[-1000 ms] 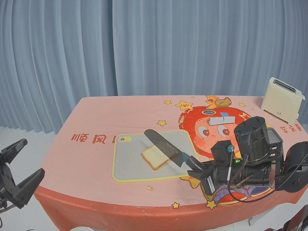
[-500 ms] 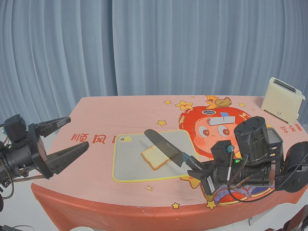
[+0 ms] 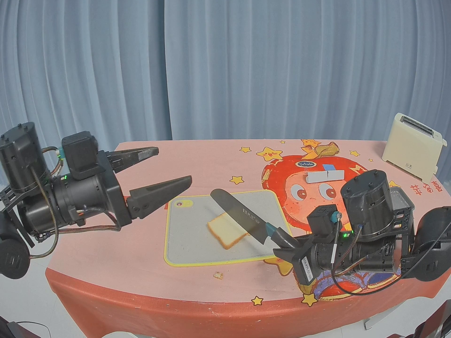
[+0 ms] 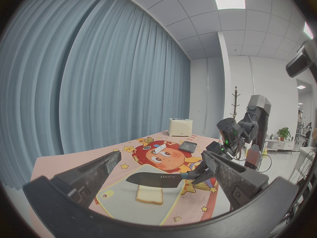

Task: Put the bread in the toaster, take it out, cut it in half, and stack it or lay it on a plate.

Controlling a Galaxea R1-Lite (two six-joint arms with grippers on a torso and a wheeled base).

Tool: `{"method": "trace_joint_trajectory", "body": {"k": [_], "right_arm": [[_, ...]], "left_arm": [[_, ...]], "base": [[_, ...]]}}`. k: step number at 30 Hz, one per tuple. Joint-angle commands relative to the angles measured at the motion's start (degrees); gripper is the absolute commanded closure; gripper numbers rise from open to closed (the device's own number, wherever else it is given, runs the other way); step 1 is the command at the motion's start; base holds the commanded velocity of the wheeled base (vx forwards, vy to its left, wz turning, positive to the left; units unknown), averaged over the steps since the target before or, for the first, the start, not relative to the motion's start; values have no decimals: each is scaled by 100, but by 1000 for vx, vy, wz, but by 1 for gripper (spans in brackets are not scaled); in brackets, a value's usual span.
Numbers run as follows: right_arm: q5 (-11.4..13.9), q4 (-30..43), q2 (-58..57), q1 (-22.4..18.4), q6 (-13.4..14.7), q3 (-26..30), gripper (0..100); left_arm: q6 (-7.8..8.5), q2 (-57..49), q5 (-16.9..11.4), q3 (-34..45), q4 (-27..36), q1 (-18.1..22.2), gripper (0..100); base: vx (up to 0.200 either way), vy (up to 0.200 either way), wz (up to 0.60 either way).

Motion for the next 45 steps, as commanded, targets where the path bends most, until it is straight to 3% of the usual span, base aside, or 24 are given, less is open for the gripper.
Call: {"method": "trace_joint_trajectory", "body": {"k": [1,2,3,9,13,20,34,37,39,41,42,45], "right_arm": [[0,-12,145,8,10,-88,100],[0,-12,154,25,10,-97,100],[0,-12,154,25,10,-97,100],[-44,-4,198,69,19,-176,100],[-44,-4,216,78,10,-176,100],[-44,-12,233,61,19,-176,100],[-44,-21,260,-10,19,-176,100],[-44,-21,260,-1,19,-185,100],[-44,-12,260,8,10,-211,100],[-44,-12,260,8,10,-220,100],[-53,-12,260,25,19,-220,100],[-53,-4,260,34,19,-211,100]], "left_arm": [[1,547,15,-212,-5,-27,0],[1,600,24,-229,-5,-54,0],[1,600,24,-229,-5,-54,100],[-25,1303,77,-669,-75,-282,100],[-17,1725,41,-906,-523,-379,100],[1,2744,261,-1548,-1191,-397,100],[27,3078,446,-1741,-1165,-687,100],[150,3175,648,-1741,-1165,-678,100],[388,3280,824,-1750,-1165,-678,100],[484,3307,841,-1767,-1165,-678,100],[651,3342,859,-1811,-1165,-678,100],[774,3395,876,-1873,-1165,-678,100]], "base": [[0,0,0],[0,0,0],[0,0,0],[0,0,0],[0,0,0],[0,0,0],[0,0,0],[0,0,0],[0,0,0],[0,0,0],[0,0,0],[0,0,0]]}}
